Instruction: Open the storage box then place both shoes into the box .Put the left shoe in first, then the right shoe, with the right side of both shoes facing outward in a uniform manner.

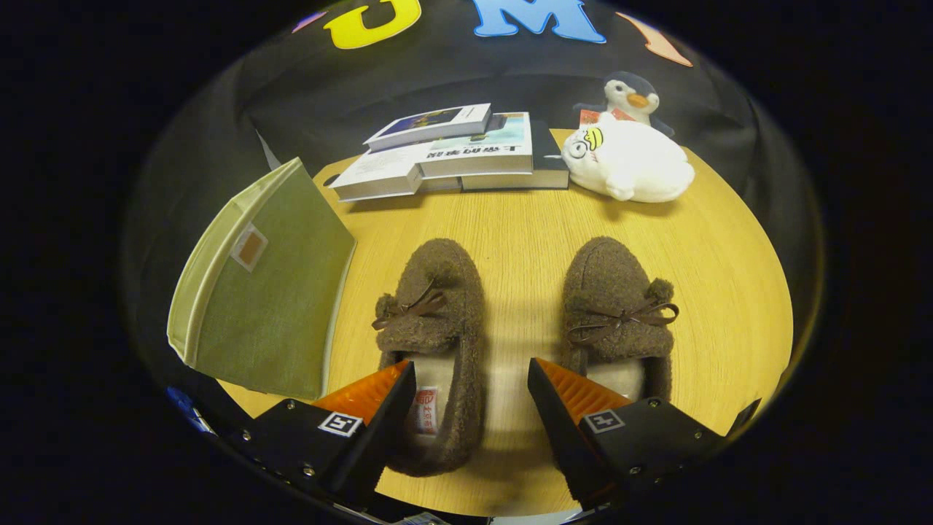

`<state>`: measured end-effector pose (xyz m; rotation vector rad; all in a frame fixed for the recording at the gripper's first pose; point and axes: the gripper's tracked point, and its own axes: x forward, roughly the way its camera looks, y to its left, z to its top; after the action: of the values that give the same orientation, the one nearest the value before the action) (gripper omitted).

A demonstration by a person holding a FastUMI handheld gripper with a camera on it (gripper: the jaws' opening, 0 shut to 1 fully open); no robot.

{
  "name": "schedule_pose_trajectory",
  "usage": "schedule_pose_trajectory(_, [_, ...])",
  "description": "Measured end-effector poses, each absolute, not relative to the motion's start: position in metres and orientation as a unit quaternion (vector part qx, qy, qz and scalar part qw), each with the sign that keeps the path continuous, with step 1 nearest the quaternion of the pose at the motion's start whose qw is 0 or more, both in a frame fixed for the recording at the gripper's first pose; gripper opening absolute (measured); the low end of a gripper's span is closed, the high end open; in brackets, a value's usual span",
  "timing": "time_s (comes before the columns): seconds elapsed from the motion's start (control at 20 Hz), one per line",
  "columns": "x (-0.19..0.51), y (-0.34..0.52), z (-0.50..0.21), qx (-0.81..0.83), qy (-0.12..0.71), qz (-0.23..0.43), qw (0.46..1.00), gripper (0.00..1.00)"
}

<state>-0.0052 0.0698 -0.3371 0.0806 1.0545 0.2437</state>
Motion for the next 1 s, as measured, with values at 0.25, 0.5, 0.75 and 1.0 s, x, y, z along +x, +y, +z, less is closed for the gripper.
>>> schedule_pose_trajectory(0.25, [0.000,0.074,-0.349,0.044,0.518,0.109,0.847,0.82])
schedule_pose_trajectory(0.5, [0.000,0.083,-0.356,0.075,0.530,0.106,0.838,0.74])
schedule_pose_trajectory(0.75, [-0.004,0.088,-0.357,0.105,0.538,0.090,0.831,0.25])
schedule_pose_trajectory(1.0, [-0.005,0.091,-0.347,0.155,0.543,0.070,0.822,0.00])
